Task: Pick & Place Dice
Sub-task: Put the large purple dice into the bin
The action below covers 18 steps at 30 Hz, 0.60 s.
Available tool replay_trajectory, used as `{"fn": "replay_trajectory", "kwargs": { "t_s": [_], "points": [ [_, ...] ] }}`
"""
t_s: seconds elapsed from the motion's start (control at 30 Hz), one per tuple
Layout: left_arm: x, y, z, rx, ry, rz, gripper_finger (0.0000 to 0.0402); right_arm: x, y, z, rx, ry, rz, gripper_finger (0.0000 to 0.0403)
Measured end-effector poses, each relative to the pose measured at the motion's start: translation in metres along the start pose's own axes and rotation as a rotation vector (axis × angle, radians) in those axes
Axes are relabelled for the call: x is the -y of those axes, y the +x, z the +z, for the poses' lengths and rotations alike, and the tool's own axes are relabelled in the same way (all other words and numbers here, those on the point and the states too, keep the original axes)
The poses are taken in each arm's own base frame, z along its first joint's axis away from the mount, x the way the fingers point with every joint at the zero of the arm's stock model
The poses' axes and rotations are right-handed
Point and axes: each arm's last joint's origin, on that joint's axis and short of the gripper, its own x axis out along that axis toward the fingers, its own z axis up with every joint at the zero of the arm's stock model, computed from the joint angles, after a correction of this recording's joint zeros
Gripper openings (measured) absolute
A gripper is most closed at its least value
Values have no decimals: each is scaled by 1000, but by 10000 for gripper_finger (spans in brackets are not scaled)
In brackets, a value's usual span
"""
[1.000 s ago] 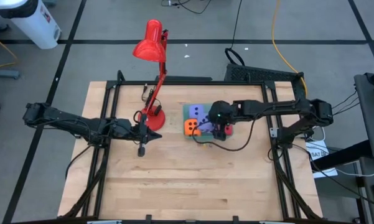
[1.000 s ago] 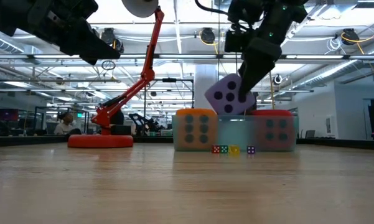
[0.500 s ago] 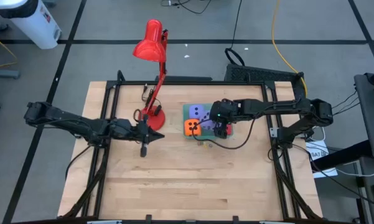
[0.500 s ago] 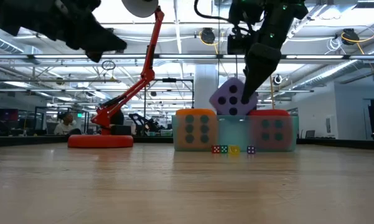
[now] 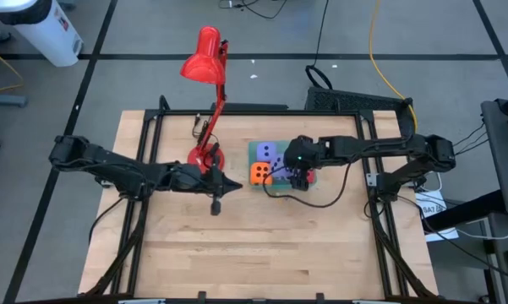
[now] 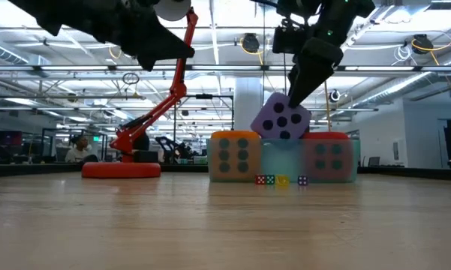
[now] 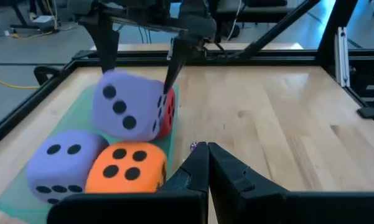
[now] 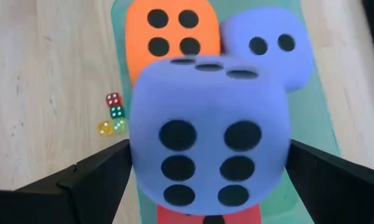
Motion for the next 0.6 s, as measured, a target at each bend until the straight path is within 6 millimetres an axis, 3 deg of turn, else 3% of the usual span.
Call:
{"fn": "replay_trajectory", "kwargs": {
  "t_s": [0.37, 0.6],
  "points": [
    [-17, 3, 4, 15, -3, 42, 5, 2, -3, 3, 37, 23, -49, 398],
    [-15, -4, 9, 42, 10, 31, 5, 6, -21, 3, 96, 18, -109, 398]
  ]
}}
